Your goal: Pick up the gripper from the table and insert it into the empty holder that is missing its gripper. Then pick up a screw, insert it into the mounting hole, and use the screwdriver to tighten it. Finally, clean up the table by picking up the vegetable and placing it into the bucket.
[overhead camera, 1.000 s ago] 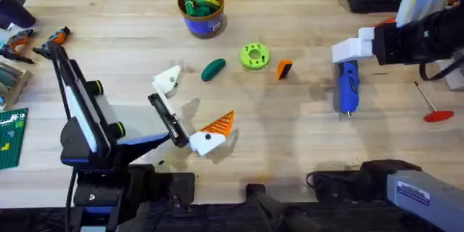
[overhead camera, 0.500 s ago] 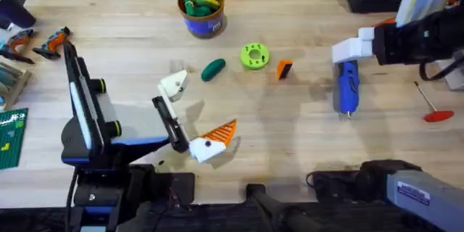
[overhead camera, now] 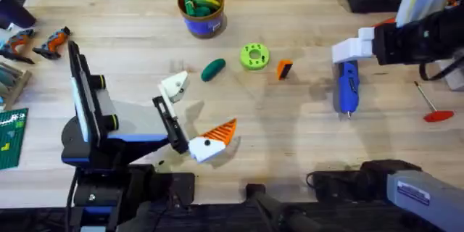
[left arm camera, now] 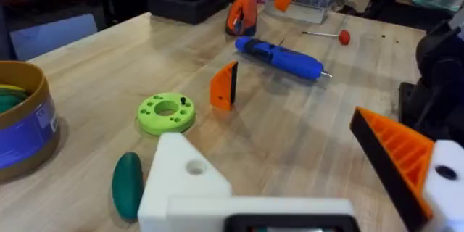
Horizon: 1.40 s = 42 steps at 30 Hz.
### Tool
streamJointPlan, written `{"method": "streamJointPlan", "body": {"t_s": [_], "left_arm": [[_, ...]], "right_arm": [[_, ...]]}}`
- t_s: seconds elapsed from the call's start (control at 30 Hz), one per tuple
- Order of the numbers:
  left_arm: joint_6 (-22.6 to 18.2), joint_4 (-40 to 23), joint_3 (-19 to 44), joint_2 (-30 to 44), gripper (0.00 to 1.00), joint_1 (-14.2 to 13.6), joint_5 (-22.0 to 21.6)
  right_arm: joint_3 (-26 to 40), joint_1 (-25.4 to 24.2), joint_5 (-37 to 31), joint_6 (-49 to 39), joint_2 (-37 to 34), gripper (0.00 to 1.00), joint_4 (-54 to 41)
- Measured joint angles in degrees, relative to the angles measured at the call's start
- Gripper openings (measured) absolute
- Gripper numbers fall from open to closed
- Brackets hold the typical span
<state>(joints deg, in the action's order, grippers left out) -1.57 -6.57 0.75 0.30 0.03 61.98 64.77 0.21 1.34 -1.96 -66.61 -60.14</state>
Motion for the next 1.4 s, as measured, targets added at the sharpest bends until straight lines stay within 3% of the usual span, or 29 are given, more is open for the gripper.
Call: {"method": "streamJointPlan", "body": {"t_s": [1.4], "left_arm": [[0.1,-0.17,0.0,0.0,0.985,0.0,1.27]], "right_arm": [[0.0,0.0,0.0,0.0,0.0,0.989,0.0]]}}
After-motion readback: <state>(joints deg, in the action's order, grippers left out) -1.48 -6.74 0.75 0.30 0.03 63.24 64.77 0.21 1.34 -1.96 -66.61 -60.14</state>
